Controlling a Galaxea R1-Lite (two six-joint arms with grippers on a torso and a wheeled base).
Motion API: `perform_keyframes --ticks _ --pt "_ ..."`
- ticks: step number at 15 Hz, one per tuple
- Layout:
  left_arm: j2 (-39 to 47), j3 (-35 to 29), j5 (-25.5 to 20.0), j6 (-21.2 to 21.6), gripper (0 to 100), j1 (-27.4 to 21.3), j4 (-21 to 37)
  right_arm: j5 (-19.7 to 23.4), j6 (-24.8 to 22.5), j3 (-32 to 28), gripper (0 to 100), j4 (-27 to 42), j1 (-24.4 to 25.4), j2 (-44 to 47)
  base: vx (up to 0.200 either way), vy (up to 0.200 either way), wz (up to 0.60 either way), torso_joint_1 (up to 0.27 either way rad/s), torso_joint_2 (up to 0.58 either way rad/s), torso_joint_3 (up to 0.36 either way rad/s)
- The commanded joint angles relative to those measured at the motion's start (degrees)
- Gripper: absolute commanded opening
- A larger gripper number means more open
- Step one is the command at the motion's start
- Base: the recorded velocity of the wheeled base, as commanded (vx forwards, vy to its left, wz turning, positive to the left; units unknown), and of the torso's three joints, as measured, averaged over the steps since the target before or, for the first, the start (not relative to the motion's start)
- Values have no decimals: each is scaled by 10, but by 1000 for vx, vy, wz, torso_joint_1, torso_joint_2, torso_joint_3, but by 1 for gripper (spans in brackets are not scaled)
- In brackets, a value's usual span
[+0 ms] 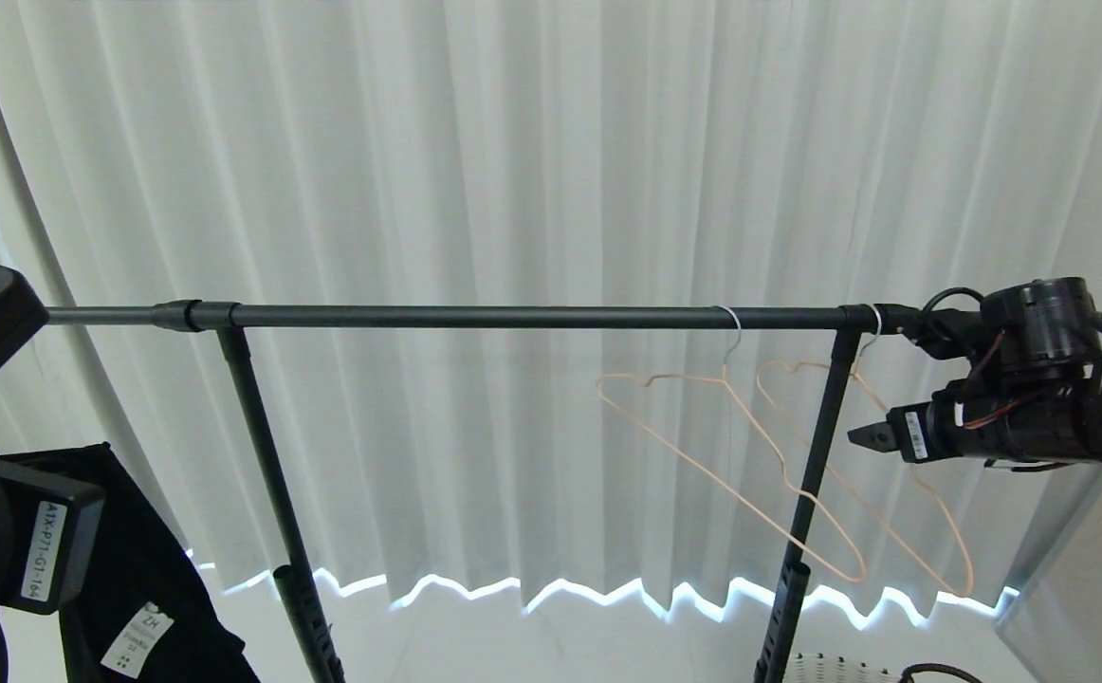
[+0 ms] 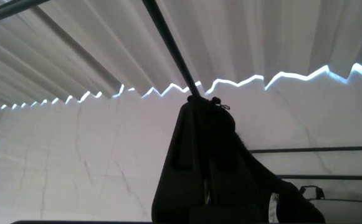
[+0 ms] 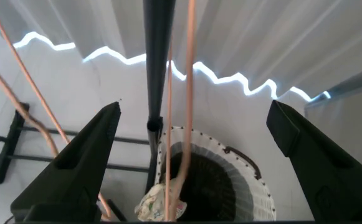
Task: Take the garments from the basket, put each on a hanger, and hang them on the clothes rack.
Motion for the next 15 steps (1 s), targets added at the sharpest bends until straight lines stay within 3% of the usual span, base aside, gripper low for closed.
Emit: perform_keyframes --ticks 1,9,10,15 --pt "0 1 0 0 0 0 0 -1 0 -25 100 1 0 53 0 0 0 0 0 0" --pt "3 8 -2 0 0 10 0 0 10 -26 100 13 -2 83 0 0 0 0 0 0" --pt "3 9 -2 0 0 10 0 1 24 -30 0 12 -1 84 0 0 0 0 0 0" --pt "4 8 -2 0 0 10 0 0 26 -33 0 12 -2 79 0 0 0 0 0 0"
